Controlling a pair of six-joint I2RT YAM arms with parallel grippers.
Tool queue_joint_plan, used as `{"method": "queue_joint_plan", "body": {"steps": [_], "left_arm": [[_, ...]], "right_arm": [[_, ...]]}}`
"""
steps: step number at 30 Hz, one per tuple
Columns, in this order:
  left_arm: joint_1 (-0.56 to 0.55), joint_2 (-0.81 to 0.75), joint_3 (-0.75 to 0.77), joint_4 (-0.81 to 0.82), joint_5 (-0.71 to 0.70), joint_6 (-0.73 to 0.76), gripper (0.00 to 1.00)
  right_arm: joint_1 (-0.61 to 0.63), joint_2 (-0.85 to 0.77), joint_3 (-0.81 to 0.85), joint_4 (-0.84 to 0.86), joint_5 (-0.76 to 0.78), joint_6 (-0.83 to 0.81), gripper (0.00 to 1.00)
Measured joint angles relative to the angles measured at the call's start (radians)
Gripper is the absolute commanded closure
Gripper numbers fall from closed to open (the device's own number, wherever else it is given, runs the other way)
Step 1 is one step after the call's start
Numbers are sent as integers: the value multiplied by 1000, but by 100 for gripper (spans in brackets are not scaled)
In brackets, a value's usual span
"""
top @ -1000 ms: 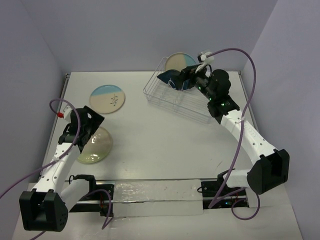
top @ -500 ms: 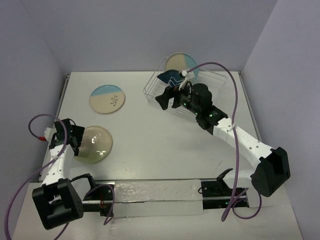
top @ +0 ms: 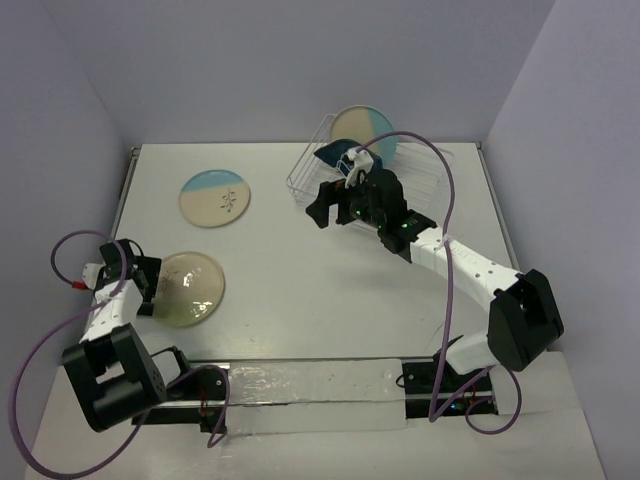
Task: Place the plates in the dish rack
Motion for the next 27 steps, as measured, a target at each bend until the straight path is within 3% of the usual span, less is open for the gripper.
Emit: {"method": "queue_joint_plan", "body": {"steps": [2,4,13,21,27], "left_arm": [[2,25,5,38,14,13,17],[5,44,6,81,29,28,34],[-61,69,-27,206,95,88,49],[-233,129,5,233,78,102,47],[-347,140,23,226,57,98,44]], "right_arm": [[0,0,0,0,-1,0,0],[0,0,0,0,-1,0,0],[6,30,0,15,-5,1,0],[72,166,0,24,-33,7,0],[84,180,0,30,-46,9,0]]}}
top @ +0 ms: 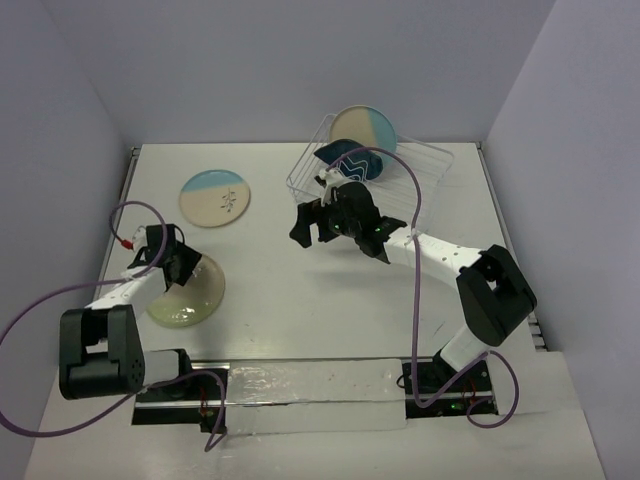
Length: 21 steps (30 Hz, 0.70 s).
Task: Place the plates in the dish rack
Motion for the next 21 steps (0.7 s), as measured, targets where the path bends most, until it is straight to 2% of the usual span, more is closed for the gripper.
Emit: {"method": "queue_joint_plan", "body": {"steps": [5,12,17,21], "left_arm": [[-156,105,93,-32,-36,-2,46],[-345,318,321,-155,-161,-1,61],[-439,361,364,-176,-217,-13,68],[-553,395,405,-195,-226,-27,79]], "right_arm": [[1,0,-1,4,3,0,0],[4,-17,-60,12,60,-4,0],[4,-75,-126,14,116,-3,0],[3,-149,-197,40,150,17,0]]}}
